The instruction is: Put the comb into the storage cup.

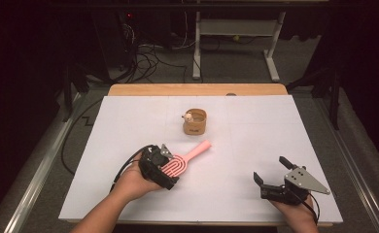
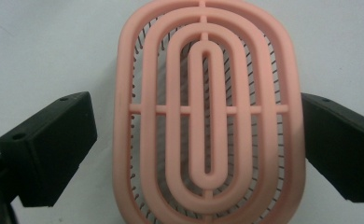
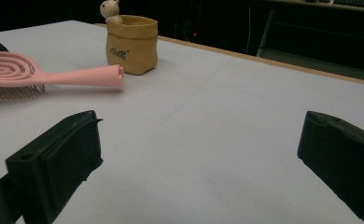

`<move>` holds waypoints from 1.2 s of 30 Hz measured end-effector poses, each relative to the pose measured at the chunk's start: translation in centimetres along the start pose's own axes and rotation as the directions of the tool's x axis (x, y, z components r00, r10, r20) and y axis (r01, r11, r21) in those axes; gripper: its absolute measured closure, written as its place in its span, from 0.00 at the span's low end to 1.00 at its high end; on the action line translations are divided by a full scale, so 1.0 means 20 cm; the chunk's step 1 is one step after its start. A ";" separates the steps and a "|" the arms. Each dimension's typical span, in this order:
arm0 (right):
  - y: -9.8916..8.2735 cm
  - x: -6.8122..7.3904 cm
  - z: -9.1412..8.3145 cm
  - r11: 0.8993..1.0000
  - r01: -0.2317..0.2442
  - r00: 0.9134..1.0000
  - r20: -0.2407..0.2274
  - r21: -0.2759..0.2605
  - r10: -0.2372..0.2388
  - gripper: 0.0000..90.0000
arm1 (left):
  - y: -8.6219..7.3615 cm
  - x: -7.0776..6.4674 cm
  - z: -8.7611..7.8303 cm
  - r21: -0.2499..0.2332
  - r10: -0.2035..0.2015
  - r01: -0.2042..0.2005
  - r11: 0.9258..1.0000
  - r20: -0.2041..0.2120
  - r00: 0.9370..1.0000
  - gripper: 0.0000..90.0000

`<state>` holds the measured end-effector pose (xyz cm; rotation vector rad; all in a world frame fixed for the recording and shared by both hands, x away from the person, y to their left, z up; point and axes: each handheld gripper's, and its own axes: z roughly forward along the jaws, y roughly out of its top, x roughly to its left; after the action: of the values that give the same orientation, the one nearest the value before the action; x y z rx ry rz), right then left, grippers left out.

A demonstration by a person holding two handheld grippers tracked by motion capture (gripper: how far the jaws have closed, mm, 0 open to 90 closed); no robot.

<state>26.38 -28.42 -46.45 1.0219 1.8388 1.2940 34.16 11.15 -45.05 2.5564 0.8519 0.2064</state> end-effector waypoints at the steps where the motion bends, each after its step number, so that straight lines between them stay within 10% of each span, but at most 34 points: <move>1: 0.00 0.00 0.00 1.000 -0.001 1.000 0.000 -0.002 0.001 0.00 | 0.00 0.00 0.00 0.006 0.000 0.000 1.000 0.001 1.000 0.03; 36: 0.00 0.00 0.00 1.000 -0.012 1.000 -0.003 -0.001 0.012 0.00 | 0.09 -0.02 0.02 0.125 0.062 -0.062 0.990 0.011 0.998 0.22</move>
<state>26.29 -28.49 -46.51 1.0319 1.8372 1.3039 34.91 9.55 -44.64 2.7015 0.8072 0.1675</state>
